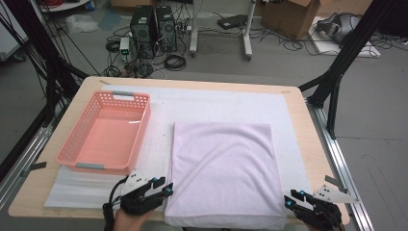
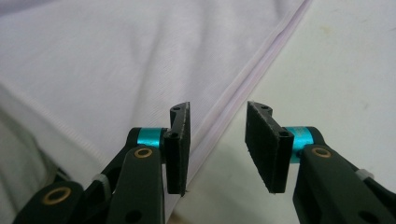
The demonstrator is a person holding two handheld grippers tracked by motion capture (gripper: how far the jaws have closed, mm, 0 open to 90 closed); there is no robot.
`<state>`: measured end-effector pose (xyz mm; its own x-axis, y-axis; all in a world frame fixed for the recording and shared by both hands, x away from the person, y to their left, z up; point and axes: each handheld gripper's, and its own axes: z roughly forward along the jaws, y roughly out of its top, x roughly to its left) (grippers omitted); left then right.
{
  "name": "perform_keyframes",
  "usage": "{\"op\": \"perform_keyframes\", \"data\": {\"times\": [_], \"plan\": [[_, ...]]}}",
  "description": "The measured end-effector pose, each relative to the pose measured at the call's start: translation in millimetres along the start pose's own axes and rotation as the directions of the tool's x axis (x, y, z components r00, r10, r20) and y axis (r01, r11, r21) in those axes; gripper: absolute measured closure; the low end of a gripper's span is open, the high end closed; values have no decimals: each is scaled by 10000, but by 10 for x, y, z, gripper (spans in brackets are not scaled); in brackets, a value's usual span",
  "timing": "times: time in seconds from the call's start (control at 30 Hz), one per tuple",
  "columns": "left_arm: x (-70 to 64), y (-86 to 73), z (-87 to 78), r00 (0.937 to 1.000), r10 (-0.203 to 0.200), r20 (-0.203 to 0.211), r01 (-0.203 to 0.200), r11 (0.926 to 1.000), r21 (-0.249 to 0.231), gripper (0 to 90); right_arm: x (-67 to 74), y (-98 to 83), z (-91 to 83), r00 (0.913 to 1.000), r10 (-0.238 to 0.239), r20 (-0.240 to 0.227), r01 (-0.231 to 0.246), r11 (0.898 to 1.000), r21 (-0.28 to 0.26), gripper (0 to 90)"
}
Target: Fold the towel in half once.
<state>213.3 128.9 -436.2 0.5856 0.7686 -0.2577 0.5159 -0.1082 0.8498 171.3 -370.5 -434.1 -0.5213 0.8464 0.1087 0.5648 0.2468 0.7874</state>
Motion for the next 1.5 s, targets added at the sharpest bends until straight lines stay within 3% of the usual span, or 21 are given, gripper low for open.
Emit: {"op": "perform_keyframes", "data": {"times": [0.23,0.33,0.43,0.5,0.53,0.67,0.73,0.8,0.87,0.97,1.03,1.1,1.17,1.23,1.3,1.37,1.5], "plan": [[244,261,469,9983,-304,-495,341,9966,752,621,-67,94,165,9999,-74,117,73,9999,92,607],[252,313,589,9962,-67,-871,159,9943,1055,663,-76,96,203,9998,-140,130,138,9997,212,613],[234,315,664,9912,228,-1308,-53,9911,1327,715,-105,98,207,9999,-82,129,80,9998,183,612],[221,294,682,9865,565,-1534,-362,9906,1319,803,-124,99,212,9999,-20,110,18,9998,177,613],[226,292,682,9858,551,-1585,-346,9910,1290,872,-134,100,215,9999,-31,111,29,9998,195,613],[302,308,639,9740,177,-2259,69,9942,1076,890,-173,108,235,9999,101,129,-103,9997,220,613],[342,303,628,9774,-28,-2113,262,9938,1082,889,-198,115,250,9998,137,159,-140,9997,193,612],[348,303,623,9793,-83,-2022,305,9938,1070,861,-222,128,261,9997,182,180,-185,9997,169,609],[384,315,632,9811,-368,-1899,555,9941,937,682,-252,152,284,9994,250,226,-253,9996,150,599],[462,376,680,9843,-544,-1678,713,9928,961,569,-337,234,356,9985,422,353,-423,9991,22,576],[500,428,732,9878,-445,-1493,576,9947,851,510,-415,322,425,9973,570,453,-564,9983,-148,563],[532,505,808,9898,-258,-1403,406,9937,1040,482,-485,412,505,9957,792,485,-778,9965,-294,542],[578,559,872,9904,-301,-1349,392,9971,652,459,-570,538,638,9950,881,477,-866,9957,-333,524],[648,632,961,9904,-331,-1342,469,9938,1006,439,-648,655,771,9947,924,460,-913,9955,-256,513],[706,691,1028,9895,-407,-1386,538,9943,916,434,-709,772,905,9940,997,456,-989,9949,-194,514],[772,757,1100,9867,-545,-1534,722,9911,1119,433,-762,876,1038,9937,1004,503,-1007,9949,35,513],[877,859,1221,9786,-790,-1898,1005,9892,1064,439,-834,1036,1266,9940,814,727,-842,9958,368,513]]}}
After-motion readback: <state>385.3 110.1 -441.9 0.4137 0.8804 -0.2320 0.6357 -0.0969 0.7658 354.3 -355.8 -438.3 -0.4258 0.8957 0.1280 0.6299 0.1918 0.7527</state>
